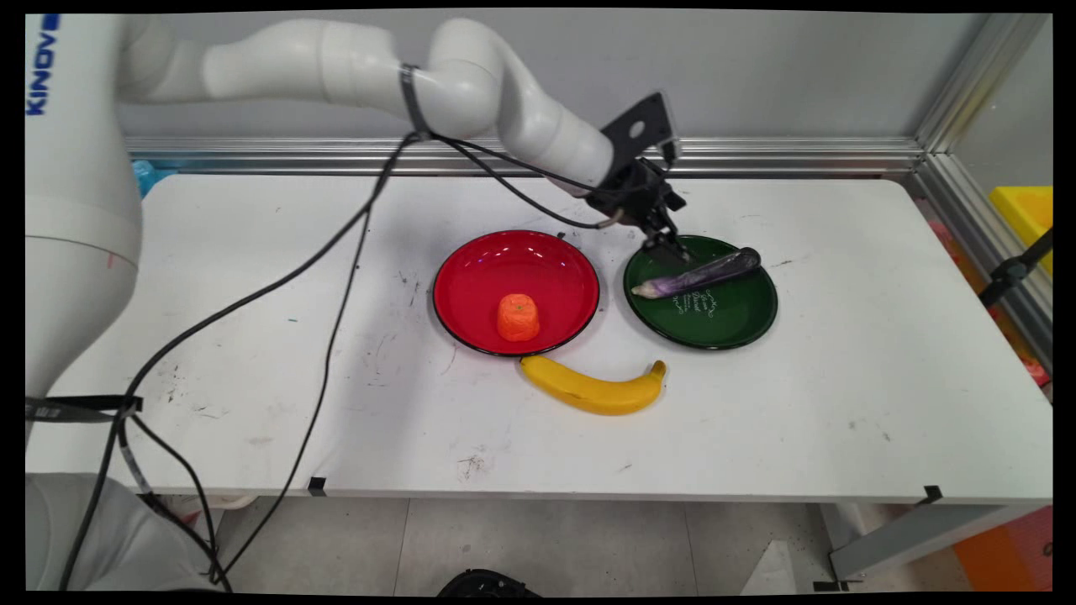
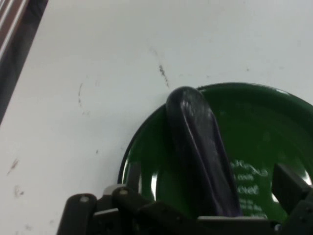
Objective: Pick up the eggplant from the green plate
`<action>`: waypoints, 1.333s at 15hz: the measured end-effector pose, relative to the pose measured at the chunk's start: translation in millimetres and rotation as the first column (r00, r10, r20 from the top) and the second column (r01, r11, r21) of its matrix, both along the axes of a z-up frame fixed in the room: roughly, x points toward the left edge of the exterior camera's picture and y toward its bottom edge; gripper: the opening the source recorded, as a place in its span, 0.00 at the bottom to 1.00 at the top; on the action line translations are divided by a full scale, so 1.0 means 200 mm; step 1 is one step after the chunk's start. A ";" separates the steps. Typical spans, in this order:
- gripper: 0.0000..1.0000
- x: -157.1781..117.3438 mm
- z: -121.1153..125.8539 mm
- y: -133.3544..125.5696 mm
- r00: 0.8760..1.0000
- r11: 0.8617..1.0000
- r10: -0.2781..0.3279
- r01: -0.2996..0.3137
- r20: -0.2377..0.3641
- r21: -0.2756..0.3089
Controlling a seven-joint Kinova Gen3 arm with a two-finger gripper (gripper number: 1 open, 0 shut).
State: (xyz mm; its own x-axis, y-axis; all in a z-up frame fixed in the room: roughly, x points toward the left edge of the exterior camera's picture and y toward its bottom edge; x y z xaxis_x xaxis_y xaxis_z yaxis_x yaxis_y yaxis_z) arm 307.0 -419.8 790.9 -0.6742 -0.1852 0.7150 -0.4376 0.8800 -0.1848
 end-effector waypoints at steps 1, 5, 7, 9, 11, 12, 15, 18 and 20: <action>1.00 -0.03 -0.03 -0.02 1.000 1.000 0.004 -0.004 -0.002 0.002; 1.00 -0.13 -0.13 -0.09 1.000 1.000 0.022 -0.022 -0.003 0.018; 1.00 -0.17 -0.18 -0.12 0.999 0.999 0.033 -0.033 -0.003 0.029; 1.00 -0.19 -0.21 -0.14 0.999 0.998 0.039 -0.039 -0.002 0.038; 1.00 -0.22 -0.25 -0.15 0.999 0.998 0.046 -0.045 -0.002 0.048; 1.00 -0.23 -0.27 -0.16 0.999 0.997 0.049 -0.049 -0.002 0.054; 1.00 -0.26 -0.31 -0.17 0.998 0.996 0.056 -0.055 -0.002 0.066; 1.00 -0.28 -0.34 -0.18 0.998 0.995 0.061 -0.060 0.000 0.074; 0.00 -0.29 -0.36 -0.19 0.998 0.995 0.063 -0.063 0.000 0.081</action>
